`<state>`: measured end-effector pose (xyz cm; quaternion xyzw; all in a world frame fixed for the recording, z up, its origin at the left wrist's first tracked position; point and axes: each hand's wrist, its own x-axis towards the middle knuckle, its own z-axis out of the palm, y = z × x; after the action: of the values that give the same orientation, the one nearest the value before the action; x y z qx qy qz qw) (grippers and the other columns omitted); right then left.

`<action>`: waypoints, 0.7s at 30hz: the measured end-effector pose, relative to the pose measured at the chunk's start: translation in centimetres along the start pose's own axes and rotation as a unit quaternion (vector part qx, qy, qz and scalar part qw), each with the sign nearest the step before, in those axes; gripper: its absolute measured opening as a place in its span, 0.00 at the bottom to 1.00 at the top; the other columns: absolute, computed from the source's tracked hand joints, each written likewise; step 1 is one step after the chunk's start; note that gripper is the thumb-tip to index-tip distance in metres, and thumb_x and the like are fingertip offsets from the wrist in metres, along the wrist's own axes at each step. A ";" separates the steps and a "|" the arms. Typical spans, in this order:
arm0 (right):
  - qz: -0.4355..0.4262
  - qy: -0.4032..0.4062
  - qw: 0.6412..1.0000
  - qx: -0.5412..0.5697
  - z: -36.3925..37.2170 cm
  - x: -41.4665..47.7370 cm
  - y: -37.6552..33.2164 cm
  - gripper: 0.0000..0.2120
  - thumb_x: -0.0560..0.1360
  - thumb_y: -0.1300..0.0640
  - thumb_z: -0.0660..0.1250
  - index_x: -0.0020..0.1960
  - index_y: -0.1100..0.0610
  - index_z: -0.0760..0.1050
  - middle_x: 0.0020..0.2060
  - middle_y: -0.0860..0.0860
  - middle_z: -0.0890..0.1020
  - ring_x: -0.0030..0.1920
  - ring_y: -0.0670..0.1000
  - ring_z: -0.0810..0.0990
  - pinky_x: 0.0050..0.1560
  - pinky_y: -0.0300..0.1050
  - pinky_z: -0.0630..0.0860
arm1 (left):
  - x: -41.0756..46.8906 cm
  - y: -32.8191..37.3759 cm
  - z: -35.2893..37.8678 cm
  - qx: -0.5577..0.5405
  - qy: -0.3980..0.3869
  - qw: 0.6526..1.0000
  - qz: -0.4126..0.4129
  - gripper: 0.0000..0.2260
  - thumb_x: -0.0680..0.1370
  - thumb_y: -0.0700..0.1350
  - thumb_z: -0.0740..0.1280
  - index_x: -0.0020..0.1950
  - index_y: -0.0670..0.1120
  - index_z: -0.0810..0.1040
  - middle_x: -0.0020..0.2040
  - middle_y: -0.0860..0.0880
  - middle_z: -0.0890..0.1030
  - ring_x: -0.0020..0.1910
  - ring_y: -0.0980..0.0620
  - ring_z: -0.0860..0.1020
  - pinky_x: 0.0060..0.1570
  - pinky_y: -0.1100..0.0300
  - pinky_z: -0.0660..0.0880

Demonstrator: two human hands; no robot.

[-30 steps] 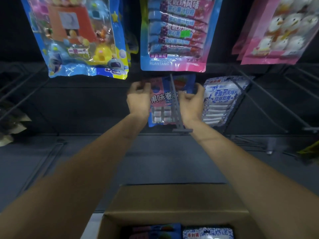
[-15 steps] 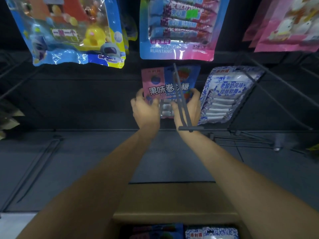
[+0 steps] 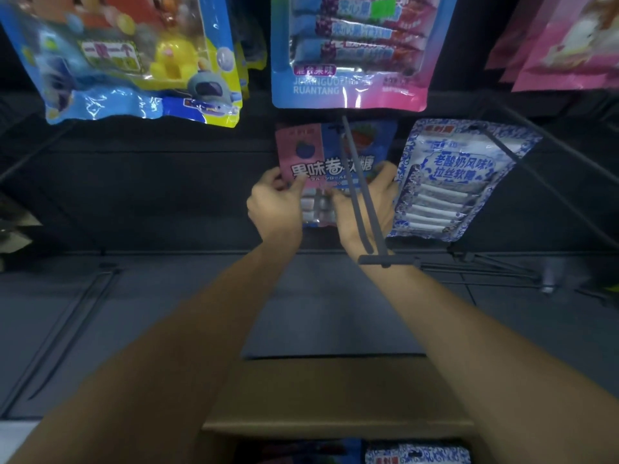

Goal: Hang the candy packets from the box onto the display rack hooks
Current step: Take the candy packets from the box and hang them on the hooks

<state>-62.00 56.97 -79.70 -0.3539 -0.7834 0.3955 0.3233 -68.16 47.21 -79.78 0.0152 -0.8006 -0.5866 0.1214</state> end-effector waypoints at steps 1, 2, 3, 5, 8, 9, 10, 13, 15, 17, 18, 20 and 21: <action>0.005 0.004 1.000 0.001 0.0 -0.3 0.4 0.32 0.72 0.48 0.78 0.69 0.56 0.67 0.63 0.58 0.73 0.57 0.63 0.79 0.56 0.60 0.79 | -0.2 -0.2 -0.2 -0.001 -0.005 1.000 -0.002 0.14 0.74 0.53 0.79 0.58 0.51 0.86 0.42 0.55 0.84 0.42 0.54 0.82 0.49 0.57 0.78; 0.001 0.020 1.000 -0.015 -0.3 -0.7 0.5 0.29 0.72 0.50 0.80 0.65 0.55 0.68 0.61 0.57 0.74 0.52 0.64 0.81 0.53 0.61 0.80 | -0.3 -0.3 -0.4 0.002 -0.009 1.000 -0.007 0.15 0.74 0.53 0.79 0.58 0.51 0.85 0.43 0.55 0.84 0.43 0.53 0.82 0.49 0.56 0.78; 0.005 0.024 0.999 -0.024 -0.4 -1.0 0.5 0.28 0.71 0.52 0.81 0.63 0.53 0.68 0.60 0.56 0.74 0.49 0.64 0.82 0.50 0.62 0.81 | -0.5 -0.2 -0.6 0.014 -0.011 1.000 -0.014 0.16 0.74 0.55 0.79 0.59 0.52 0.85 0.44 0.55 0.85 0.43 0.53 0.81 0.48 0.56 0.77; 0.014 -0.001 0.999 -0.031 -0.6 -1.1 0.6 0.26 0.72 0.55 0.80 0.63 0.52 0.69 0.62 0.55 0.73 0.49 0.64 0.83 0.51 0.63 0.82 | -0.9 0.1 -1.0 0.069 -0.006 0.997 -0.030 0.18 0.74 0.60 0.77 0.60 0.54 0.84 0.46 0.56 0.85 0.46 0.50 0.82 0.46 0.56 0.73; 0.005 -0.025 0.998 -0.050 -1.3 -1.5 0.7 0.25 0.74 0.56 0.79 0.64 0.51 0.69 0.64 0.56 0.72 0.51 0.63 0.83 0.52 0.62 0.82 | -1.6 0.7 -1.5 0.111 -0.010 0.993 -0.043 0.15 0.75 0.61 0.75 0.53 0.52 0.84 0.47 0.53 0.85 0.49 0.45 0.82 0.45 0.56 0.70; 0.001 -0.029 0.998 -0.049 -1.5 -1.5 0.7 0.25 0.74 0.57 0.78 0.65 0.51 0.70 0.64 0.56 0.72 0.50 0.63 0.83 0.52 0.62 0.82 | -1.8 0.9 -1.6 0.109 -0.016 0.993 -0.046 0.14 0.76 0.60 0.74 0.51 0.52 0.84 0.48 0.51 0.86 0.49 0.43 0.82 0.45 0.56 0.70; 0.002 -0.038 0.998 -0.049 -1.7 -1.6 0.7 0.25 0.73 0.58 0.78 0.65 0.51 0.70 0.64 0.56 0.72 0.51 0.63 0.83 0.52 0.61 0.82 | -2.0 0.9 -1.7 0.105 -0.023 0.993 -0.049 0.12 0.76 0.59 0.74 0.51 0.51 0.84 0.48 0.50 0.86 0.50 0.42 0.82 0.45 0.56 0.70; 0.009 -0.071 0.997 -0.037 -2.5 -1.5 0.9 0.28 0.73 0.59 0.78 0.69 0.51 0.70 0.65 0.54 0.72 0.54 0.61 0.82 0.52 0.55 0.79 | -2.2 1.0 -1.8 0.089 -0.047 0.994 -0.043 0.10 0.77 0.55 0.74 0.50 0.50 0.84 0.46 0.49 0.86 0.49 0.41 0.83 0.44 0.56 0.71; 0.010 -0.087 0.996 -0.023 -3.1 -1.4 1.0 0.28 0.73 0.60 0.77 0.70 0.51 0.70 0.66 0.53 0.73 0.56 0.59 0.81 0.49 0.50 0.75 | -2.4 1.0 -1.8 0.084 -0.060 0.994 -0.039 0.09 0.77 0.54 0.75 0.51 0.50 0.84 0.45 0.48 0.86 0.49 0.41 0.83 0.45 0.55 0.74; 0.015 -0.099 0.995 -0.005 -3.5 -1.3 0.9 0.27 0.74 0.60 0.76 0.69 0.51 0.70 0.66 0.52 0.74 0.58 0.57 0.80 0.48 0.48 0.72 | -2.6 1.1 -1.9 0.078 -0.066 0.994 -0.049 0.08 0.78 0.52 0.74 0.55 0.50 0.84 0.48 0.48 0.87 0.50 0.41 0.83 0.48 0.54 0.75; 0.016 -0.102 0.995 0.002 -3.7 -1.3 0.9 0.27 0.73 0.60 0.76 0.69 0.51 0.71 0.65 0.52 0.74 0.58 0.56 0.79 0.49 0.48 0.73 | -2.7 1.2 -1.9 0.076 -0.070 0.993 -0.053 0.09 0.78 0.51 0.73 0.56 0.51 0.84 0.49 0.48 0.87 0.51 0.41 0.83 0.49 0.54 0.75; 0.015 -0.100 0.995 0.010 -4.0 -1.2 0.9 0.26 0.73 0.58 0.77 0.68 0.50 0.72 0.64 0.51 0.75 0.57 0.55 0.79 0.50 0.49 0.75 | -3.0 1.4 -2.0 0.070 -0.079 0.993 -0.059 0.07 0.78 0.49 0.72 0.56 0.52 0.83 0.50 0.48 0.87 0.51 0.42 0.82 0.48 0.56 0.73; 0.014 -0.101 0.995 0.010 -4.1 -1.2 0.9 0.26 0.73 0.58 0.77 0.67 0.50 0.72 0.63 0.50 0.75 0.57 0.54 0.79 0.50 0.48 0.74 | -3.2 1.6 -2.2 0.068 -0.083 0.992 -0.062 0.05 0.78 0.49 0.72 0.53 0.54 0.81 0.50 0.48 0.87 0.49 0.43 0.81 0.48 0.57 0.72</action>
<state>-57.87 58.03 -78.82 -0.3202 -0.8029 0.4415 0.2408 -64.41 46.20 -78.21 0.0238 -0.8435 -0.5363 0.0166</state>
